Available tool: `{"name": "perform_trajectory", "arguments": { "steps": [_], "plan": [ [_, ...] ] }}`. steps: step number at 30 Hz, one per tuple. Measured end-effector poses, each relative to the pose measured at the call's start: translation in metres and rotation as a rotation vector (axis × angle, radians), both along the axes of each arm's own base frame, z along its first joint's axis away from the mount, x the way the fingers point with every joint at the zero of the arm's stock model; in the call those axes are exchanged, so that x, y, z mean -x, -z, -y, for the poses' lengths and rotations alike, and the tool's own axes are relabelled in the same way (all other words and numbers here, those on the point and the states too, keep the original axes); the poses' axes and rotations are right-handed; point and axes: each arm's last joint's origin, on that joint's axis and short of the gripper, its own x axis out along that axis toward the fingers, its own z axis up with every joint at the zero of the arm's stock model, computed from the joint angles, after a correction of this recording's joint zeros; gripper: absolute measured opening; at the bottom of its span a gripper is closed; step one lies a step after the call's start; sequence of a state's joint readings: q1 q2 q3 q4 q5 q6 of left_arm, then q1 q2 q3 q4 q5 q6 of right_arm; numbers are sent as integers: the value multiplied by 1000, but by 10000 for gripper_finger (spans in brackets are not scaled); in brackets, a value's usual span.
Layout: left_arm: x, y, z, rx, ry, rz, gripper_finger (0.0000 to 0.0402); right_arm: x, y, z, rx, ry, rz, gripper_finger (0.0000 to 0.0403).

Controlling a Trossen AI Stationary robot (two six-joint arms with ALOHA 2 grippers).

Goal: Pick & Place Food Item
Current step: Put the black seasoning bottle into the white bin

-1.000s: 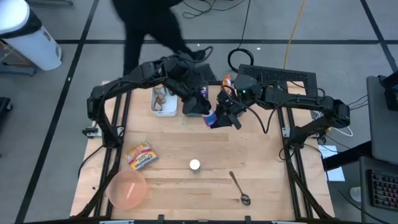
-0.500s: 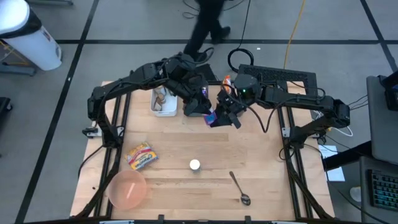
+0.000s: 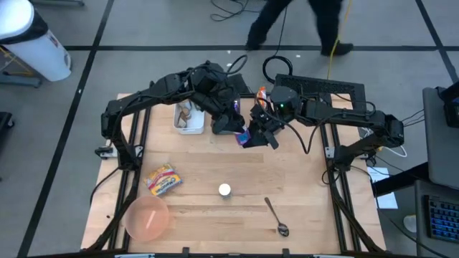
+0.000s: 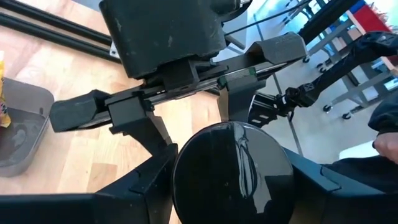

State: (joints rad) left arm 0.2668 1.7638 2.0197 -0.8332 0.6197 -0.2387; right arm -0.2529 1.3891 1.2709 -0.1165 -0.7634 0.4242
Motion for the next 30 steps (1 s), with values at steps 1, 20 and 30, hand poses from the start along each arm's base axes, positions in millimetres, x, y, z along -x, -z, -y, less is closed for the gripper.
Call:
{"name": "perform_trajectory", "arguments": {
  "steps": [1, 20, 30],
  "plan": [
    [0, 0, 0, -3, 2, 6, 220, 0, 0, 0, 0, -1, 1, 191],
    [17, -10, -1, -133, 4, 31, 220, 14, -11, 27, -81, 38, 24, 279],
    [50, -9, -8, -235, -94, -152, 220, 27, -18, 40, -74, 74, 50, 283]
  ]
}}
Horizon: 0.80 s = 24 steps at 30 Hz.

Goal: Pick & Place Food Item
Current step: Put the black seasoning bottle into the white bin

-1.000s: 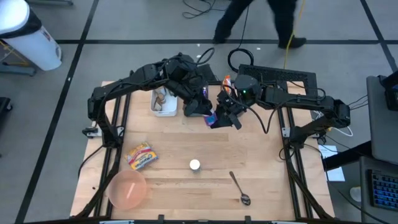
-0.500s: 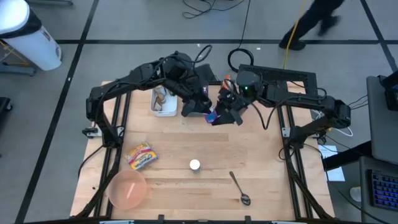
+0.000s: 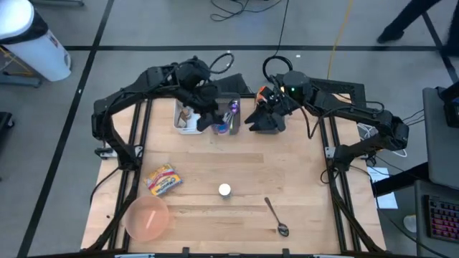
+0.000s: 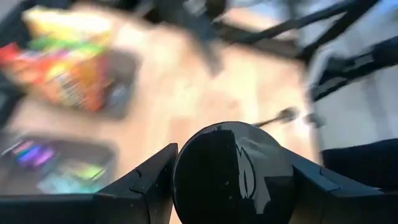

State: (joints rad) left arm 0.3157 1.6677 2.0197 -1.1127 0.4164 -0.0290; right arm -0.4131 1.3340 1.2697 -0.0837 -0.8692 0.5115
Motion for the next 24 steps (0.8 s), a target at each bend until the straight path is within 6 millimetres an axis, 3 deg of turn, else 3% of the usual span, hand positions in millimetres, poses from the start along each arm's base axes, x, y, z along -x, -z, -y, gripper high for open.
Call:
{"name": "perform_trajectory", "arguments": {
  "steps": [7, 12, 17, 24],
  "plan": [
    [34, 7, -18, -133, -195, -240, 220, 5, 12, 2, -1, 31, -27, 276],
    [56, 13, -33, -128, -290, -208, 220, 17, 36, -2, -5, 106, -89, 275],
    [74, 39, -40, -100, -392, -165, 220, 32, 55, -7, -10, 178, -113, 274],
    [85, 87, -46, -65, -510, -236, 220, 43, 69, -9, -46, 301, 38, 270]
  ]
}}
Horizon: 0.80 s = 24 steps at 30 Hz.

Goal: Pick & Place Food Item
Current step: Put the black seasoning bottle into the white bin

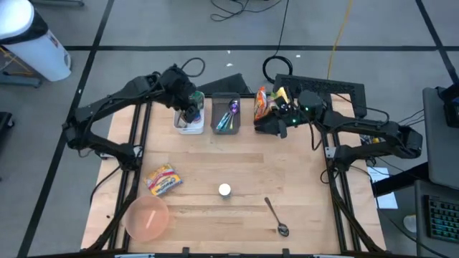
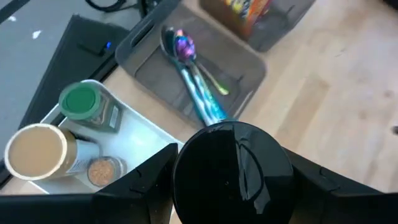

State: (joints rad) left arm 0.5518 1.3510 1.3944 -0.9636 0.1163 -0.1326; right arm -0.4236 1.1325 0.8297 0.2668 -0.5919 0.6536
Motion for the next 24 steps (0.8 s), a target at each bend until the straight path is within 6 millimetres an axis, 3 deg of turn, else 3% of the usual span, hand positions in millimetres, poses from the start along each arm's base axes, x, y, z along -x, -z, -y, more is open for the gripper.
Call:
{"name": "perform_trajectory", "arguments": {
  "steps": [9, 16, 24],
  "plan": [
    [-3, 45, -18, -44, -112, -4, 220, 5, 28, -4, -105, 42, 59, 269],
    [6, 74, -32, -38, -232, -7, 220, 3, 35, -13, -102, 41, 46, 269],
    [6, 83, -35, -58, -264, 16, 220, 2, 34, -14, -57, 92, 65, 269]
  ]
}}
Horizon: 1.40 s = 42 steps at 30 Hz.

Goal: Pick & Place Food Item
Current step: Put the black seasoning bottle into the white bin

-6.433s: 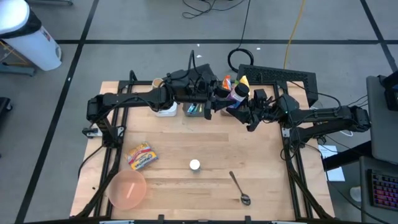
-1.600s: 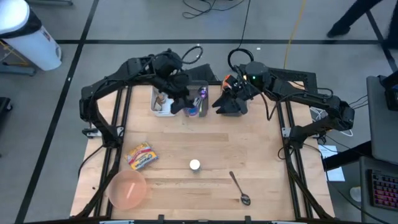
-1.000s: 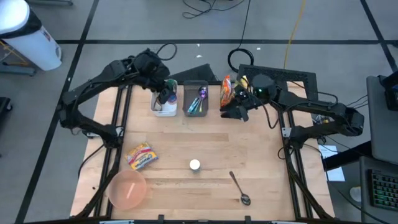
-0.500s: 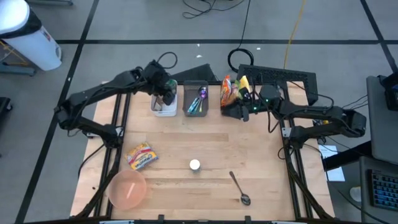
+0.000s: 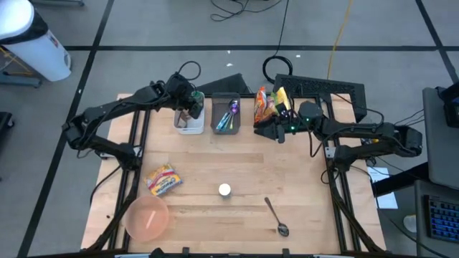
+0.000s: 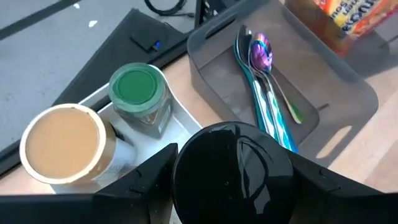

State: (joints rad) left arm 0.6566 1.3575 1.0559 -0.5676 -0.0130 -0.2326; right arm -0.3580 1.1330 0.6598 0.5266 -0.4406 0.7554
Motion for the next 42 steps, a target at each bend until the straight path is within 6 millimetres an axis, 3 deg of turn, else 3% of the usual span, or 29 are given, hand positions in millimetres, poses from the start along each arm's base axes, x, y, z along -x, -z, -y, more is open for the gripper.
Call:
{"name": "perform_trajectory", "arguments": {
  "steps": [12, 25, 35, 42],
  "plan": [
    [0, 22, 2, 3, -59, 19, 220, 0, 0, 1, -21, 26, -1, 270],
    [-1, 22, 2, 3, -75, 44, 220, 0, 0, 1, -192, 52, -13, 270],
    [0, 21, 0, -44, -121, 27, 220, -2, 0, -4, -129, 36, -13, 270],
    [-7, 31, -4, -34, -144, 11, 220, -3, 2, -6, -77, 130, -27, 270]
  ]
}}
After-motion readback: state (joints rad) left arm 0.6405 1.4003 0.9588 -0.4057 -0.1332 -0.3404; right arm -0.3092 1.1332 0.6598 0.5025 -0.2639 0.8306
